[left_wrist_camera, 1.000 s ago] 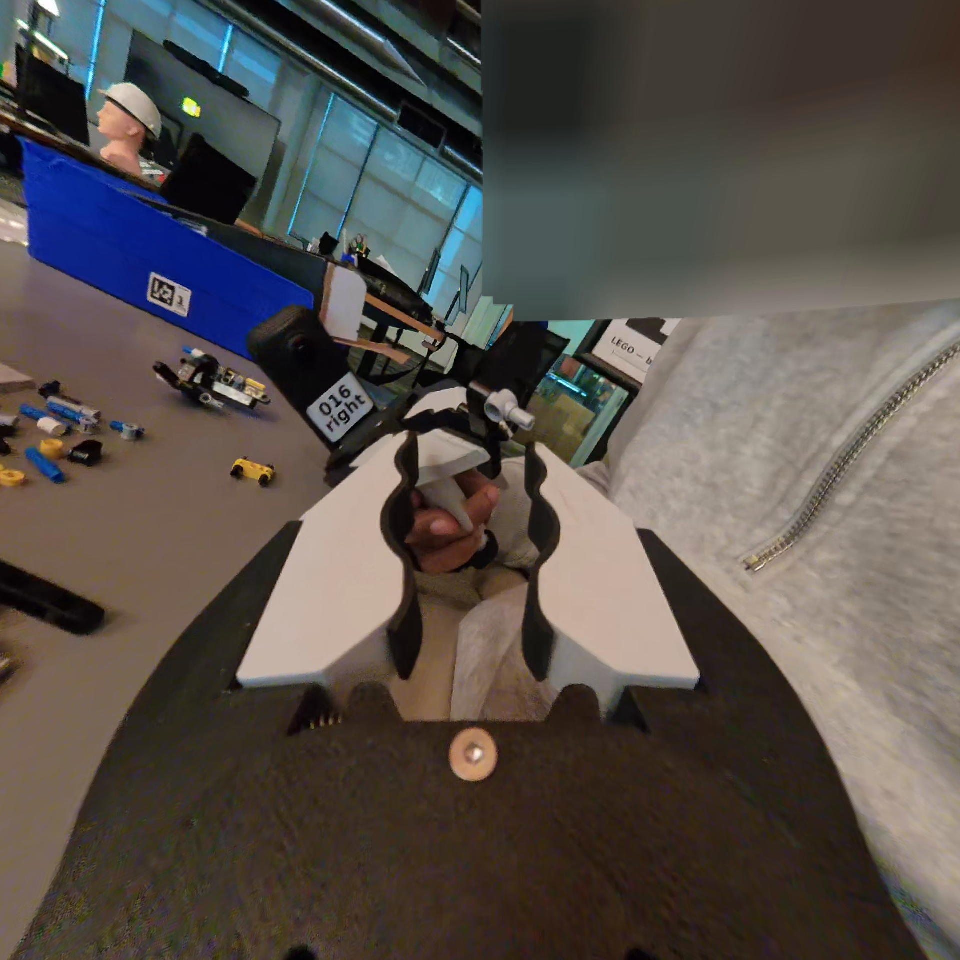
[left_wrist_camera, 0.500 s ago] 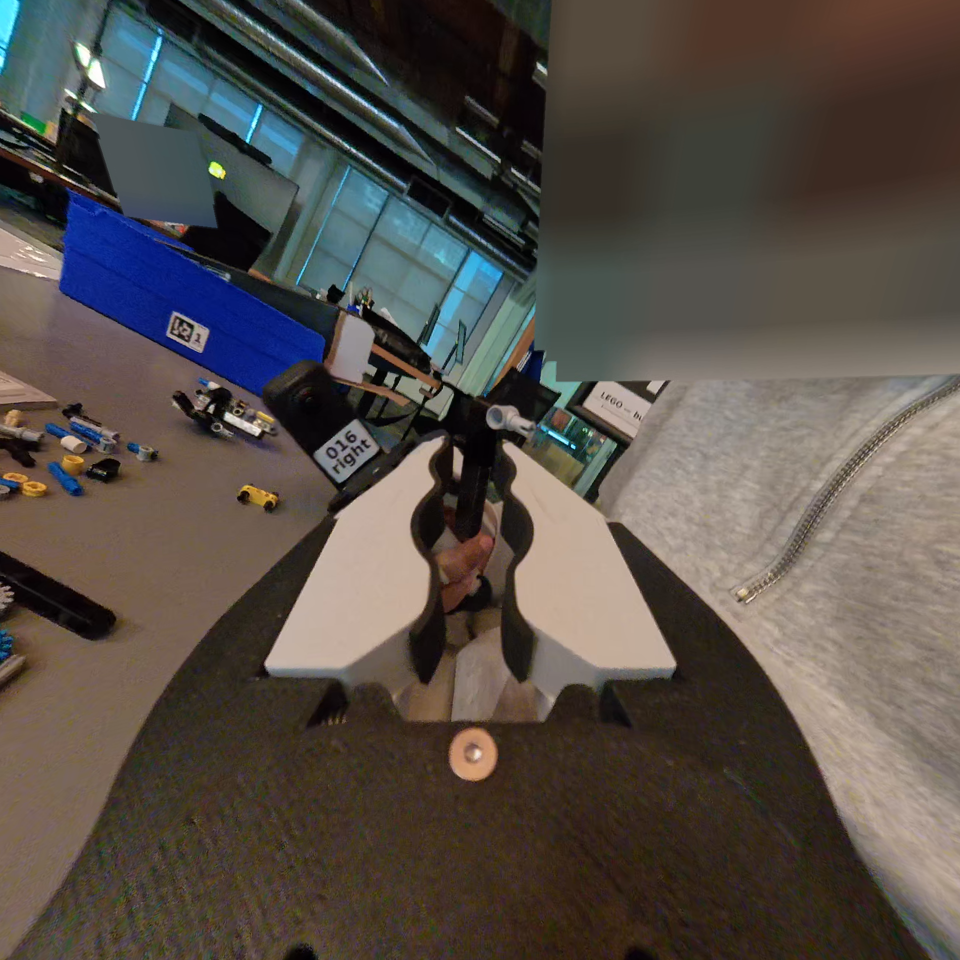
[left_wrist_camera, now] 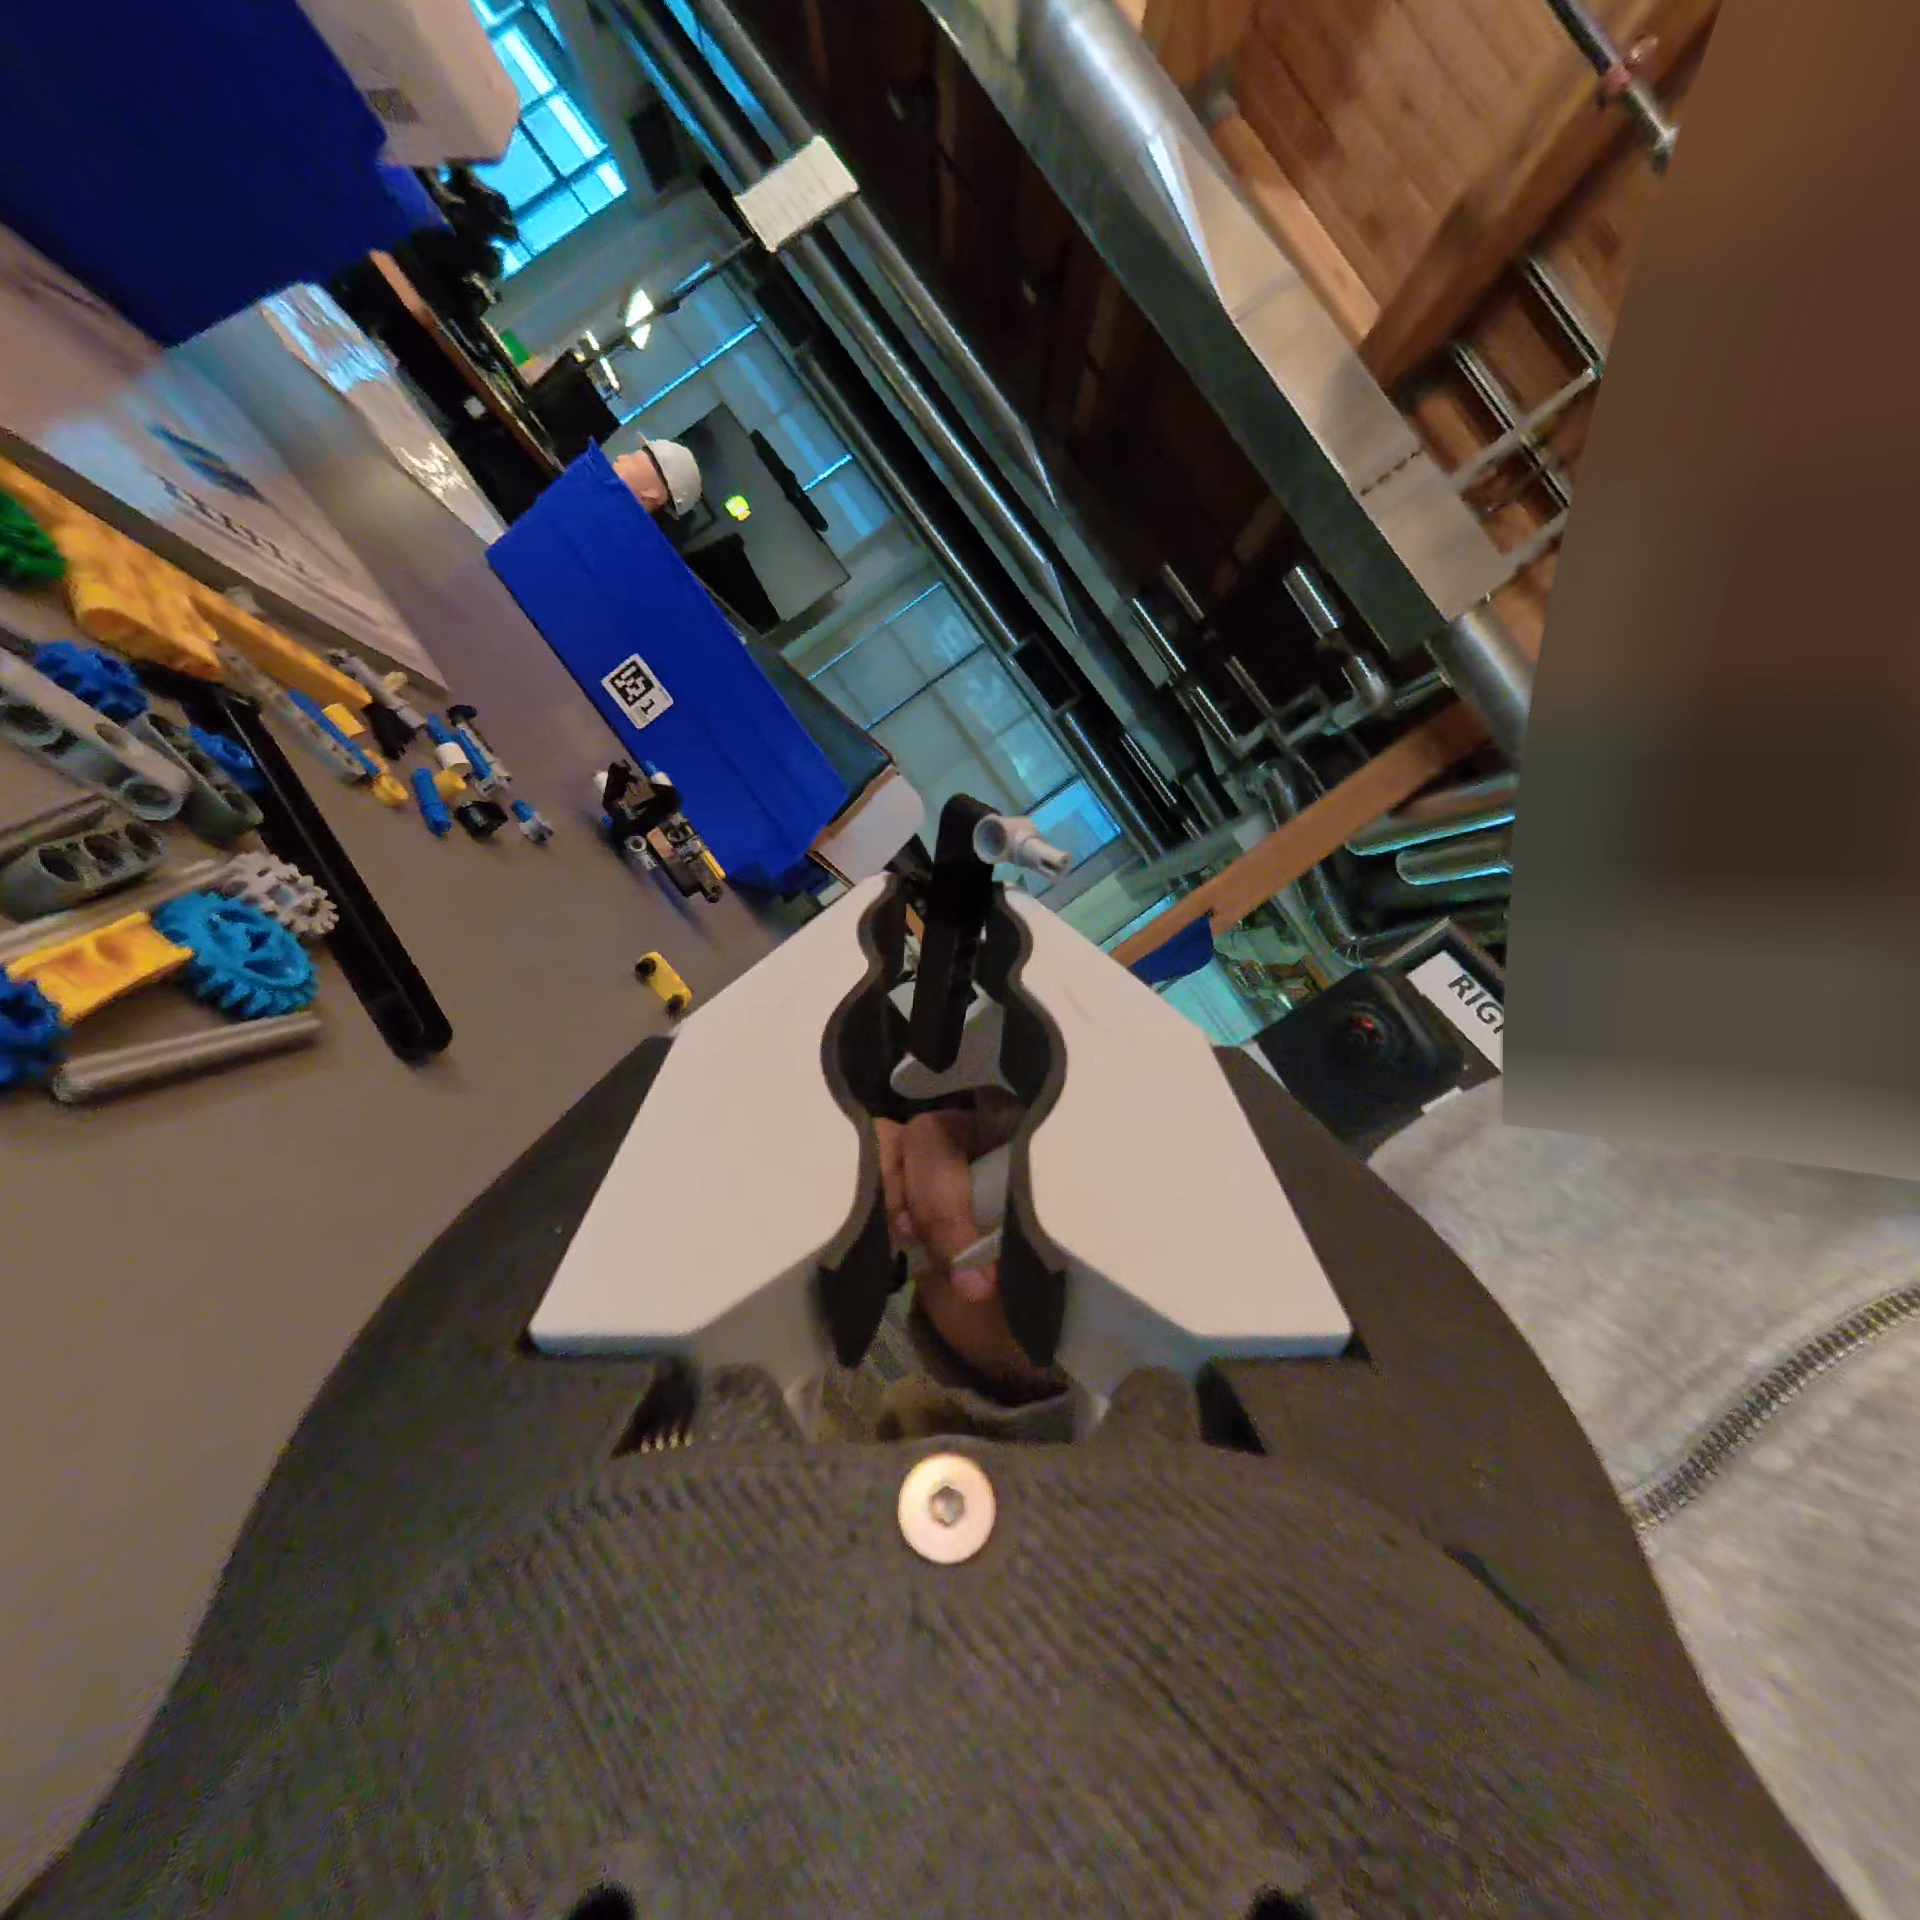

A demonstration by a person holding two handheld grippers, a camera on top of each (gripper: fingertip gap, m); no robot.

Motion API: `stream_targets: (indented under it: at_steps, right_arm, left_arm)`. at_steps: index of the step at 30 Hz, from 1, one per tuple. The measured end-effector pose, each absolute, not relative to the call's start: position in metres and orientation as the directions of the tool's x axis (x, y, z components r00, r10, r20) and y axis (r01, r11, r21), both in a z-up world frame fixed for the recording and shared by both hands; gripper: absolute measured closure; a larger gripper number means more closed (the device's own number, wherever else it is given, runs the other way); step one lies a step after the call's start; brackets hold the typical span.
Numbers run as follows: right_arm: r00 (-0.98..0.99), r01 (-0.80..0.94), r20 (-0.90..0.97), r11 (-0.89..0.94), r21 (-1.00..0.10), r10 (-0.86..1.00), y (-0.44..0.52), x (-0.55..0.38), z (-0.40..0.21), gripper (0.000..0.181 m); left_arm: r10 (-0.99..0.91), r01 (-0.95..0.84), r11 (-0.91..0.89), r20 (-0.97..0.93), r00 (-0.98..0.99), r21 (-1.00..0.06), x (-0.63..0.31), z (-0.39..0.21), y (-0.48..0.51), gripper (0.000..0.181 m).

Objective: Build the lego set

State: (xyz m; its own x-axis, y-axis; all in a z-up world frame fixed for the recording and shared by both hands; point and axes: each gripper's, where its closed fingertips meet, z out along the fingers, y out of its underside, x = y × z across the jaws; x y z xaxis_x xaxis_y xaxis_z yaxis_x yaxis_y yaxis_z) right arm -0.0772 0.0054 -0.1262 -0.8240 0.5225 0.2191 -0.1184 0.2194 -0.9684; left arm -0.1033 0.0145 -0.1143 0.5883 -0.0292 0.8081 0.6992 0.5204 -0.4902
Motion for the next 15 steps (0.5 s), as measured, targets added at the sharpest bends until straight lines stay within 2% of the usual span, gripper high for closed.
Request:
stream_targets:
  at_steps: [4, 6, 7, 11, 13, 15]
  right_arm:
    - [-0.787, -0.035, 0.194, 0.272, -0.962, 0.586, 0.010, -0.093, -0.140, 0.157]
    - [-0.810, 0.008, 0.121, 0.218, -0.976, 0.573, 0.012, -0.092, -0.139, 0.173]
    - [-0.823, 0.032, 0.073, 0.175, -0.984, 0.563, 0.012, -0.091, -0.135, 0.173]
    - [-0.858, 0.200, -0.170, 0.010, -0.980, 0.484, 0.011, -0.090, -0.130, 0.174]
    - [-0.836, 0.336, -0.344, -0.098, -0.937, 0.427, 0.014, -0.093, -0.128, 0.174]
    - [-0.784, 0.471, -0.504, -0.183, -0.863, 0.363, 0.017, -0.098, -0.129, 0.175]
  left_arm:
    - [-0.029, 0.697, 0.522, 0.807, 0.590, -0.491, -0.100, -0.114, 0.018, 0.168]
    - [-0.017, 0.697, 0.526, 0.813, 0.582, -0.487, -0.103, -0.115, 0.016, 0.168]
    - [-0.023, 0.698, 0.526, 0.812, 0.583, -0.486, -0.104, -0.115, 0.015, 0.168]
    - [-0.028, 0.697, 0.524, 0.809, 0.588, -0.489, -0.104, -0.115, 0.014, 0.155]
    - [-0.056, 0.707, 0.506, 0.799, 0.599, -0.494, -0.101, -0.111, 0.016, 0.141]
    - [-0.078, 0.710, 0.491, 0.786, 0.613, -0.504, -0.097, -0.108, 0.018, 0.134]
